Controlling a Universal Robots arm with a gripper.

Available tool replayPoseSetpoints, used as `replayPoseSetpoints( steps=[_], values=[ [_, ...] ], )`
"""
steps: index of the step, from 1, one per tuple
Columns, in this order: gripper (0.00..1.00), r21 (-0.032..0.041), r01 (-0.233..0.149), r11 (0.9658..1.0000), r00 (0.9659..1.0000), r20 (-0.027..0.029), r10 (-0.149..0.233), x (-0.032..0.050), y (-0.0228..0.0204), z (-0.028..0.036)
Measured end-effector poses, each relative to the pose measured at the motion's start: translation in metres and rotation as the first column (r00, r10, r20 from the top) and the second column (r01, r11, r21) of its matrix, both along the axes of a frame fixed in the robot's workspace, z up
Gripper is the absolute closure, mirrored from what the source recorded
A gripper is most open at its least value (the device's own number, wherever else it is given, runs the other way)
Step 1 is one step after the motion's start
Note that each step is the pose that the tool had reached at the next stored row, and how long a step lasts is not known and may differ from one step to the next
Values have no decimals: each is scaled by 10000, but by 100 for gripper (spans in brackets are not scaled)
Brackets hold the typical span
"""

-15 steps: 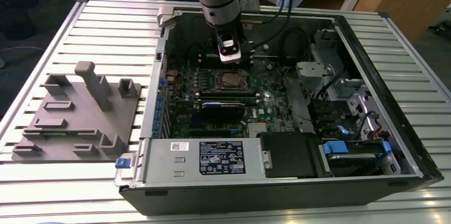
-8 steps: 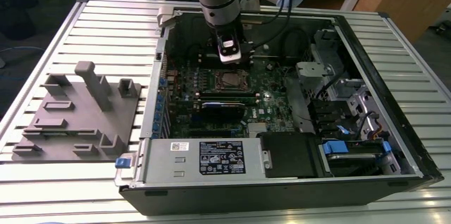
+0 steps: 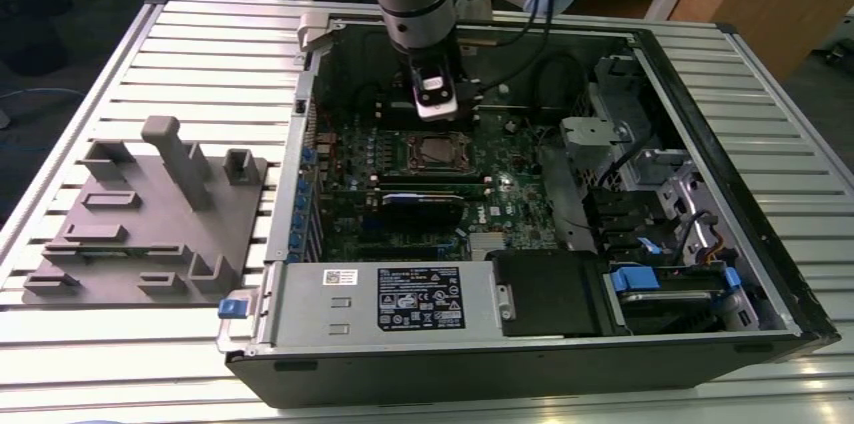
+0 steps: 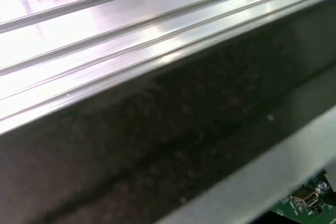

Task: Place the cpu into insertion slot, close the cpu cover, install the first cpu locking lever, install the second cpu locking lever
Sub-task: 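Install the first cpu locking lever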

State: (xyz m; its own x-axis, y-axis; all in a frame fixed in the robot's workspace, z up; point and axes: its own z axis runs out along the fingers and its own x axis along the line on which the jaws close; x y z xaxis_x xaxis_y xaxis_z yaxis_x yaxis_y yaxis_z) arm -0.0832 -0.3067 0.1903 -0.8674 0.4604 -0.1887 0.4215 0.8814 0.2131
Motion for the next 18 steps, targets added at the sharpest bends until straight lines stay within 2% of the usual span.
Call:
replayPoseSetpoints(
  steps=[2,4,9,18],
  values=[
    [89,86,-1,10000,10000,2,1,14,1,-1],
    [89,127,0,9999,10000,3,0,24,1,-2],
    [89,130,0,9999,10000,2,0,26,-3,-1],
    [89,186,0,9998,10000,3,0,24,-11,21]
  ],
)
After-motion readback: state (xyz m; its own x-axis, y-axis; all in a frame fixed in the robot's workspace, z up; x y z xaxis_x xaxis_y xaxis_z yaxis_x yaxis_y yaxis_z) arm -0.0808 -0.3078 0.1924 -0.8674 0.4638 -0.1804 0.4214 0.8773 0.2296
